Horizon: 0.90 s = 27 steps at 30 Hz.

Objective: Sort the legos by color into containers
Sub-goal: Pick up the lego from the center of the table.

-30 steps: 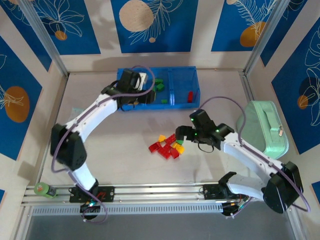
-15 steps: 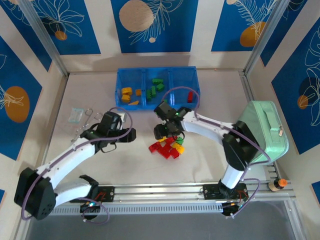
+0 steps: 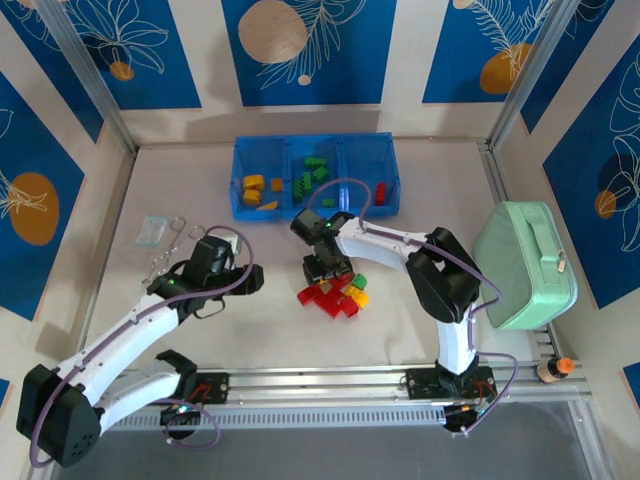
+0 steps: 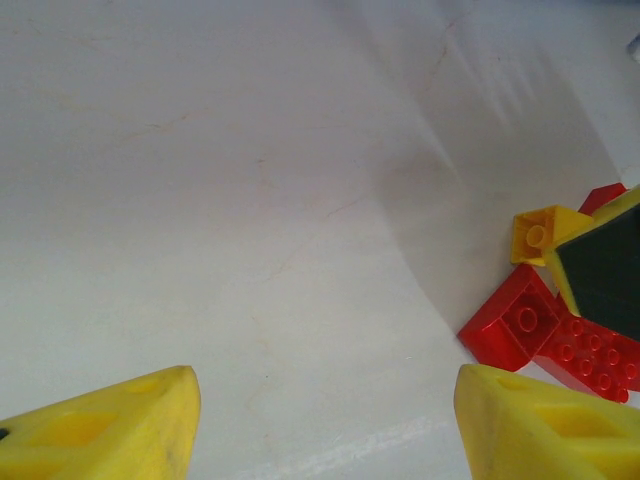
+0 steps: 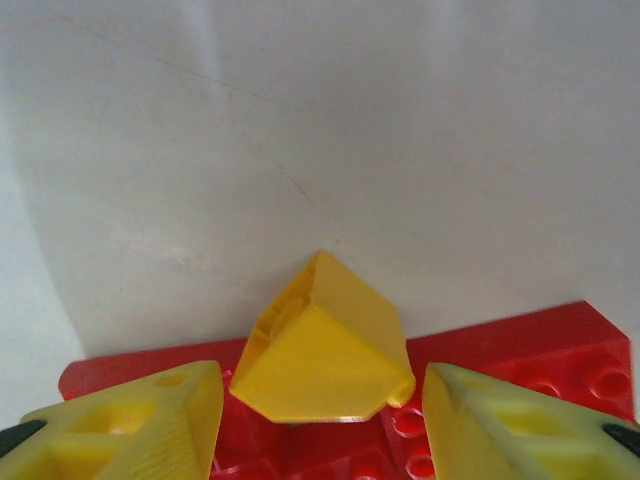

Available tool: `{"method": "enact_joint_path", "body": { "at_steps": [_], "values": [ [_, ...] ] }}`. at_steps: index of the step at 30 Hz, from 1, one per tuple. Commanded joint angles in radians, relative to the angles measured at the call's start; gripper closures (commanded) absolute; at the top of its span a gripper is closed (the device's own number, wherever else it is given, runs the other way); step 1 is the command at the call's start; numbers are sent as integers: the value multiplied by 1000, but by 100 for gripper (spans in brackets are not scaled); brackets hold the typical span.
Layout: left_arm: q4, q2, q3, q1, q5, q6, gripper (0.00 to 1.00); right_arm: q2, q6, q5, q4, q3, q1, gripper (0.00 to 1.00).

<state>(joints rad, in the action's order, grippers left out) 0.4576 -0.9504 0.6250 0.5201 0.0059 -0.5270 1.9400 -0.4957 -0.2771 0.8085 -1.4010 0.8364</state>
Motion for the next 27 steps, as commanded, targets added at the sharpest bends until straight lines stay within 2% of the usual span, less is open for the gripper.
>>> {"method": "enact_joint_path", "body": {
  "at_steps": [1,5,10,15,21,27],
  "values": [
    [19,14,-7,6,-14,-17,32,41,16,15,29,-39,14,43],
    [22,12,-6,6,-21,-9,32,78,16,11,29,-63,14,45],
    [27,19,-11,6,-32,-5,32,110,14,4,37,-92,21,56],
    [35,32,-16,6,-45,-5,33,120,16,0,63,-152,27,60],
    [46,109,-28,5,-57,-7,33,147,17,-10,109,-380,11,63],
    [114,197,-53,6,-55,-43,33,275,26,14,150,-710,-17,63]
  ]
}}
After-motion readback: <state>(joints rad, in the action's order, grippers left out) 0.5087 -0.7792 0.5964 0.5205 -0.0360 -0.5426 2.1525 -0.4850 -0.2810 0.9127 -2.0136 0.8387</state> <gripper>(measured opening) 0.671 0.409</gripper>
